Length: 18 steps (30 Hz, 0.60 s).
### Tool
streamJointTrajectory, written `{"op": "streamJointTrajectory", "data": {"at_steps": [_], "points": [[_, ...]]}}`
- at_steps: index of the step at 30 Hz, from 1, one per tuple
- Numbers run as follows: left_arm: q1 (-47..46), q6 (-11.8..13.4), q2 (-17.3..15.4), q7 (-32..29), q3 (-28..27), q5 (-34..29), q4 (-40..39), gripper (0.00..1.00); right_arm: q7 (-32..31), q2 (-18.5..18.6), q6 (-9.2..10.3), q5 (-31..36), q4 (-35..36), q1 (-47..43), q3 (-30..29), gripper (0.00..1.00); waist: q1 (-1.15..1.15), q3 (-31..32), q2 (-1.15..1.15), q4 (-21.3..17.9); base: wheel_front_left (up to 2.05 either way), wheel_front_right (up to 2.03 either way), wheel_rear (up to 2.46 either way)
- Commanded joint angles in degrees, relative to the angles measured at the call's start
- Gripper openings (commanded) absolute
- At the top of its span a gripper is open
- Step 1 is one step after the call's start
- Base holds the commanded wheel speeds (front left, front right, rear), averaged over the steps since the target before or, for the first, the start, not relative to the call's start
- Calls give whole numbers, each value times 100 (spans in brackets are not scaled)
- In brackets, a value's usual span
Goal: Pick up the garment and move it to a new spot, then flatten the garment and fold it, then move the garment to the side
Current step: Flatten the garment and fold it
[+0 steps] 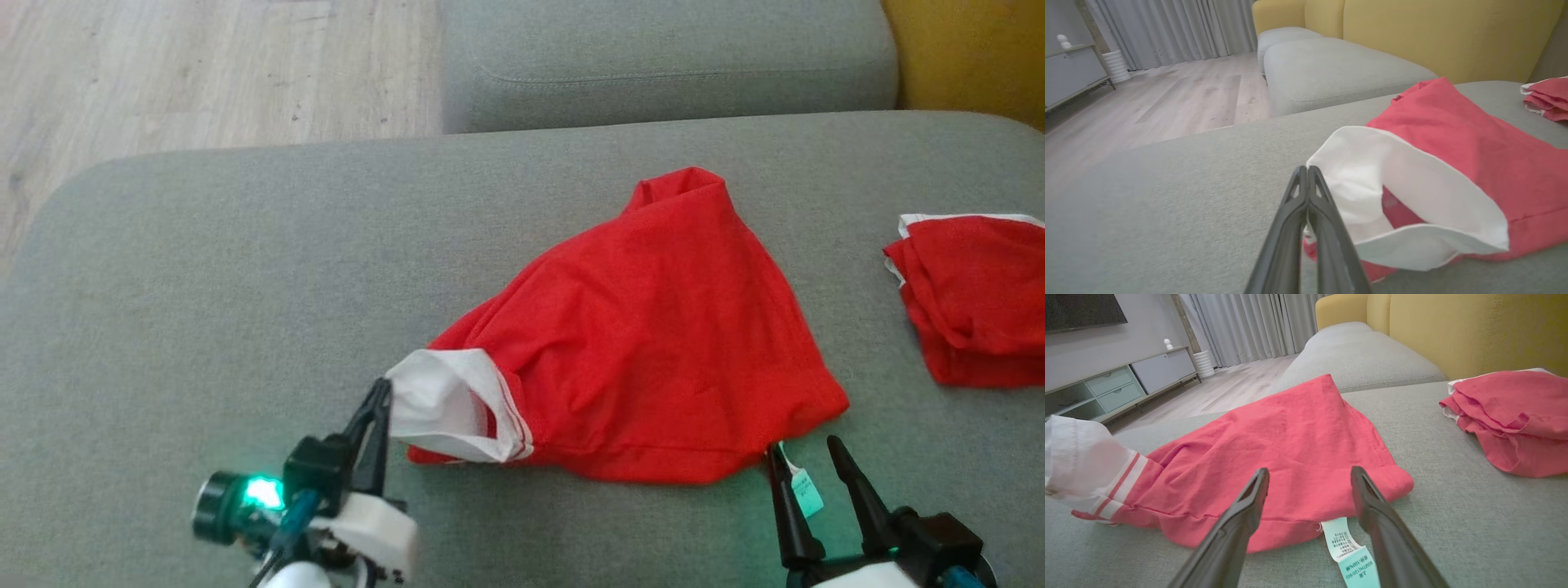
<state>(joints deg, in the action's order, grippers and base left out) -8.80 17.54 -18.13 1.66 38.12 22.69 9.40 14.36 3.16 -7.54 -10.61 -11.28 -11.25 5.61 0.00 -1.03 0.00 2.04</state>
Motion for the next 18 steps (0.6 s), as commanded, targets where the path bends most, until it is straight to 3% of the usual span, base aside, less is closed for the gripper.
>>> {"op": "streamJointTrajectory", "data": {"at_steps": [1,9,12,14,16,17,18], "points": [[-102,63,-145,76,-274,-48,-204,0,63,77,5,-27,165,120,117,100,0,7,0,21,0,0,0],[460,515,-361,104,-455,-39,-533,0,63,81,5,2,151,117,91,100,0,-54,0,197,0,0,0],[576,400,-335,72,-355,54,-623,0,63,85,5,8,155,136,71,100,0,-95,0,258,0,0,0],[642,60,-299,3,-109,176,-707,1,63,98,5,11,147,163,77,100,0,-130,0,292,0,0,0],[670,-22,-324,-90,-7,183,-681,40,63,99,5,15,142,182,79,100,0,-146,0,302,0,0,0],[677,-29,-323,-106,18,180,-675,49,63,99,5,16,139,190,81,100,0,-151,0,305,0,0,0],[690,-25,-309,-124,31,194,-673,88,63,99,5,14,137,197,86,100,0,-154,0,305,0,0,0]]}}
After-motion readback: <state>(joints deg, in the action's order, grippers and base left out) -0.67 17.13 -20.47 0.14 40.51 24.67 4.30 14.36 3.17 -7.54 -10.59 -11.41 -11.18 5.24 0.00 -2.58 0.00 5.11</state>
